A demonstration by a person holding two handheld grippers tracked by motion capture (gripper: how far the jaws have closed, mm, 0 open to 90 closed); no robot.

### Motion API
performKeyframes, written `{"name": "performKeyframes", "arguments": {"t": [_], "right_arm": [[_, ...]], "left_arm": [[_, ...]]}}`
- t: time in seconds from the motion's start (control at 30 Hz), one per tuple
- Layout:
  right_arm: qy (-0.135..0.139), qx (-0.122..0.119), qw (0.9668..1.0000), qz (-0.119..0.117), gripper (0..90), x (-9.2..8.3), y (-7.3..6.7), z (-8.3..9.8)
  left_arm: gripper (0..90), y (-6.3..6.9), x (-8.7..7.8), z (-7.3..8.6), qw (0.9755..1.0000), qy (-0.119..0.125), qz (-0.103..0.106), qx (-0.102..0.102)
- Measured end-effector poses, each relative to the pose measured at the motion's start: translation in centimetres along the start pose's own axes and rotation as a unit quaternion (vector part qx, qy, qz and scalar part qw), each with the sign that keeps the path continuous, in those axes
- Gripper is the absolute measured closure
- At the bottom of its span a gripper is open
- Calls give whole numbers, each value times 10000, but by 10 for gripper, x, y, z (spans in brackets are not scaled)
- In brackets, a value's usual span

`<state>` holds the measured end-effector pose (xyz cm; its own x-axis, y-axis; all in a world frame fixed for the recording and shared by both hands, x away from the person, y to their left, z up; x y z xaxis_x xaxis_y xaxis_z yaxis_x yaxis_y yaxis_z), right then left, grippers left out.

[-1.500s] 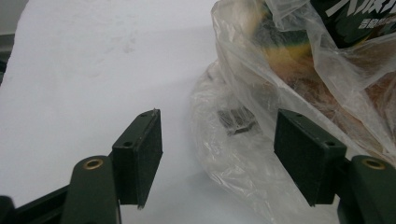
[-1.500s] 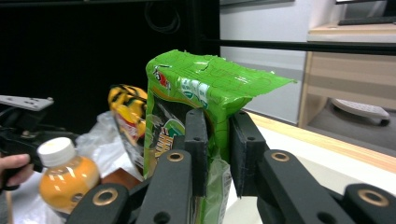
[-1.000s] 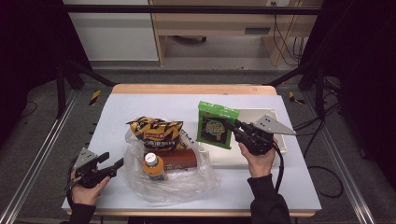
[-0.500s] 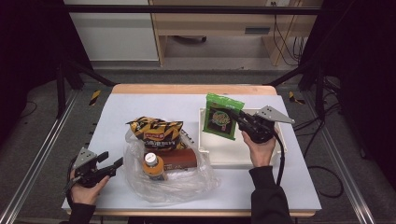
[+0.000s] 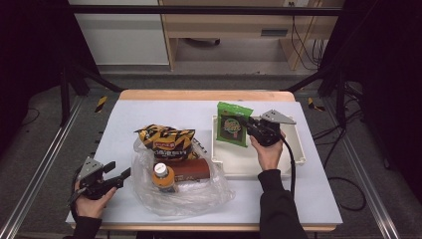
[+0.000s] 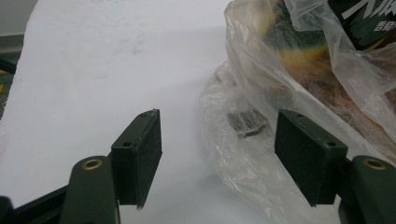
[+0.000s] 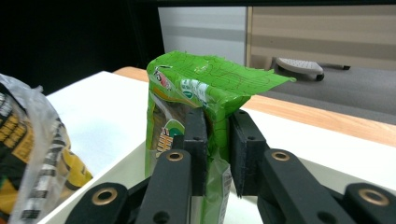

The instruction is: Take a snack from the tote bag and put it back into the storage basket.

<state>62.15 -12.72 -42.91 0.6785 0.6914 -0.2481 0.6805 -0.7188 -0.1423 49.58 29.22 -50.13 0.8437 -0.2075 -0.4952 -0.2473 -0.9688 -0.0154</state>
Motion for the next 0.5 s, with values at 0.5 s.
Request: {"name": "performKeyframes", "arguments": {"t": [0.5], "right_arm": [[-219, 137, 9996, 153, 758, 22, 16, 19]], "left_arm": [[313, 1, 1, 1, 10000, -24, 13, 14]]}}
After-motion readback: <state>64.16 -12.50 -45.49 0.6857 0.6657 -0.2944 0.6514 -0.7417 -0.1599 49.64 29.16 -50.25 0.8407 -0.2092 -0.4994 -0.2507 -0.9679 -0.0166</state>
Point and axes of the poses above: each handheld gripper's, and its own axes: x roughly forward along the jaws, z roughly out of its underside, y roughly to its right, the point moved 9 cm from there along x, roughly forward along the jaws, and after that the axes turned 11 degrees about -z, right-handed, at the moved point
